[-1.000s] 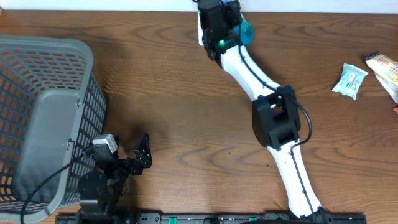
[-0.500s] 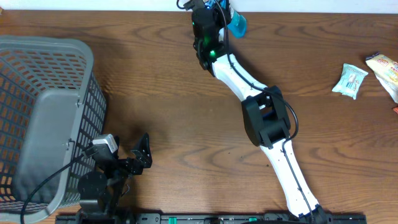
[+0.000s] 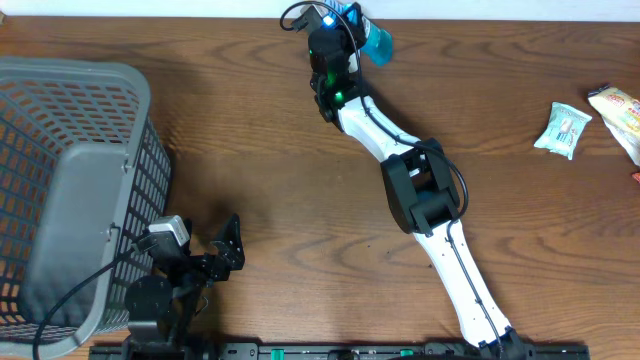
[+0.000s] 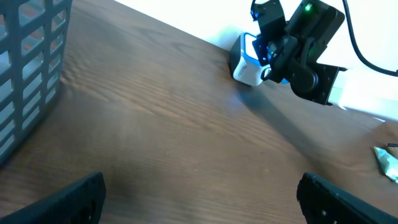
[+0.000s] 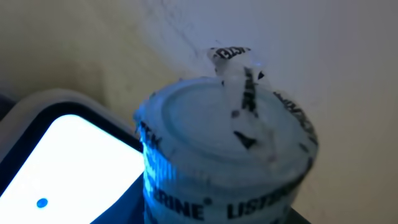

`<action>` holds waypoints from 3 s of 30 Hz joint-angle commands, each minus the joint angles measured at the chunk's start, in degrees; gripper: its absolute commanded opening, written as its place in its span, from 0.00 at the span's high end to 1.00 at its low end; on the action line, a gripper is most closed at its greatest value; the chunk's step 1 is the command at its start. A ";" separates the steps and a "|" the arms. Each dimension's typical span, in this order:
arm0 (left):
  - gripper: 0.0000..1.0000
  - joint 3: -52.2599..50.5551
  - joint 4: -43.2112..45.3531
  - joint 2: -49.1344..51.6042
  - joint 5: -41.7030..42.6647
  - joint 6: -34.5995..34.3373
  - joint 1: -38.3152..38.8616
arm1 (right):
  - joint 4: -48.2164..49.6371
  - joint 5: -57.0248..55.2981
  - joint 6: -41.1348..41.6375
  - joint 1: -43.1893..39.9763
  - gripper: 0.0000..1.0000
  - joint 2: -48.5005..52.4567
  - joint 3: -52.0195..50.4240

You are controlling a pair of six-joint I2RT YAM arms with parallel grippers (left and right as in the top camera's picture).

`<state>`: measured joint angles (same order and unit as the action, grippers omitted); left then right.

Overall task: Scan the item barcode
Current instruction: 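Lift the Listerine bottle up to the white scanner, then carry the Listerine bottle away to the right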

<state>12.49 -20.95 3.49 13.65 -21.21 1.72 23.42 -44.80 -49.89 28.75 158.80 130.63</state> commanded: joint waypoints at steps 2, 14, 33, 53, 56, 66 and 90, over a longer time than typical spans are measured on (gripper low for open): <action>0.02 0.09 -0.07 -0.15 0.70 -0.74 0.24 | 0.98 -1.07 0.83 0.90 0.99 -0.26 5.57; 0.02 0.09 -0.07 -0.15 0.70 -0.74 0.24 | -15.47 -3.72 10.93 0.81 0.99 -2.23 12.41; 0.02 0.09 -0.07 -0.15 0.70 -0.72 0.24 | -78.38 -6.45 41.35 -27.65 0.99 -16.61 7.50; 0.02 0.09 -0.07 -0.15 0.70 -0.74 0.24 | -86.33 12.41 53.99 -42.97 0.01 -21.31 -0.24; 0.02 0.09 -0.07 -0.15 0.70 -0.74 0.24 | -87.78 14.34 58.03 -41.51 0.01 -25.27 -0.24; 0.02 0.09 -0.07 -0.15 0.70 -0.72 0.24 | -93.94 20.52 63.39 -30.75 0.01 -46.71 -0.24; 0.02 0.09 -0.04 -0.15 0.70 -0.74 0.24 | -112.48 19.56 61.59 -4.44 0.01 -85.09 -0.24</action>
<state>12.49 -20.95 3.49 13.65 -21.21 1.72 -85.82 -20.82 12.38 23.92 74.43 130.21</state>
